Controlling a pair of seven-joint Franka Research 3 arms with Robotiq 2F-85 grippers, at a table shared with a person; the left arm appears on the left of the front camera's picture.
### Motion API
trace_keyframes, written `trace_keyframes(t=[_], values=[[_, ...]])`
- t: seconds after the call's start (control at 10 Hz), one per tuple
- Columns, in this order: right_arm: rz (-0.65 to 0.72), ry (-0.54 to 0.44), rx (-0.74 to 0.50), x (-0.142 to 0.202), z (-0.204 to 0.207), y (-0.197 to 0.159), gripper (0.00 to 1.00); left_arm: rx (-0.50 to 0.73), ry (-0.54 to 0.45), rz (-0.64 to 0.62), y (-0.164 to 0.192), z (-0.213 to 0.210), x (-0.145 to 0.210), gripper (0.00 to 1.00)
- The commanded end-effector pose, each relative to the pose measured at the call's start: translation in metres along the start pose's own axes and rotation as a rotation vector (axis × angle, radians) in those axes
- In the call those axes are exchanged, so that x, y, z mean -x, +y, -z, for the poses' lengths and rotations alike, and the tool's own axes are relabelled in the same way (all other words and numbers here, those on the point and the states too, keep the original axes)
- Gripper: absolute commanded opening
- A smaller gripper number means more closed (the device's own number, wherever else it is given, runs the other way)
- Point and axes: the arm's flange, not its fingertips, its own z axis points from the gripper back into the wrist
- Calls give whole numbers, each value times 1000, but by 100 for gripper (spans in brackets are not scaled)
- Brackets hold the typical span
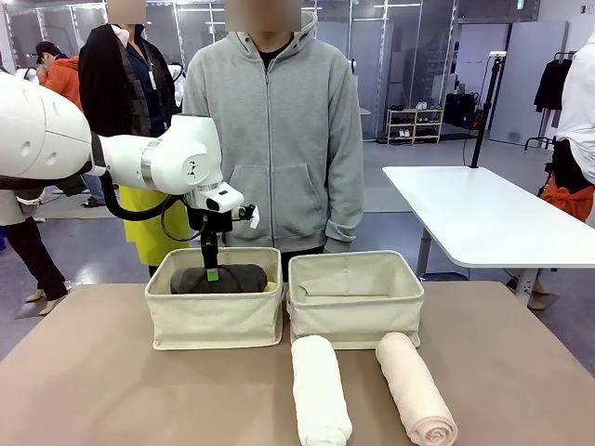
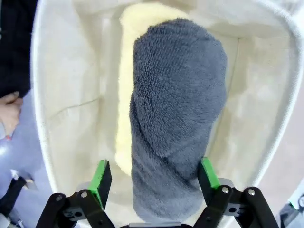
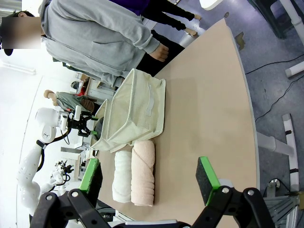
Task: Divide the towels into two baskets.
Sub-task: Pick up one hotel-folded towel from the bottom of the table and place it in the Fabric basket indicated by the person.
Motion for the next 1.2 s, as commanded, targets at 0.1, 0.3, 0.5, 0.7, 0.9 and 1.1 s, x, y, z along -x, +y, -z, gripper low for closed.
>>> trace_keyframes(t=[0.1, 0.3, 0.5, 0.7, 0.9, 1.1], values=[[-3, -9, -5, 0, -2, 2, 100, 147, -99, -184, -20, -62, 34, 92], [-3, -9, -5, 0, -2, 2, 100, 342, -283, -284, -50, -81, 80, 92], [-3, -9, -5, 0, -2, 2, 100, 493, -548, -469, -83, -92, 141, 92], [-3, -9, -5, 0, -2, 2, 100, 589, -751, -641, -113, -86, 211, 92], [-3, -9, -5, 0, -2, 2, 100, 748, -920, -762, -145, -69, 289, 92], [-3, -9, -5, 0, -2, 2, 100, 750, -944, -932, -159, -44, 355, 92]])
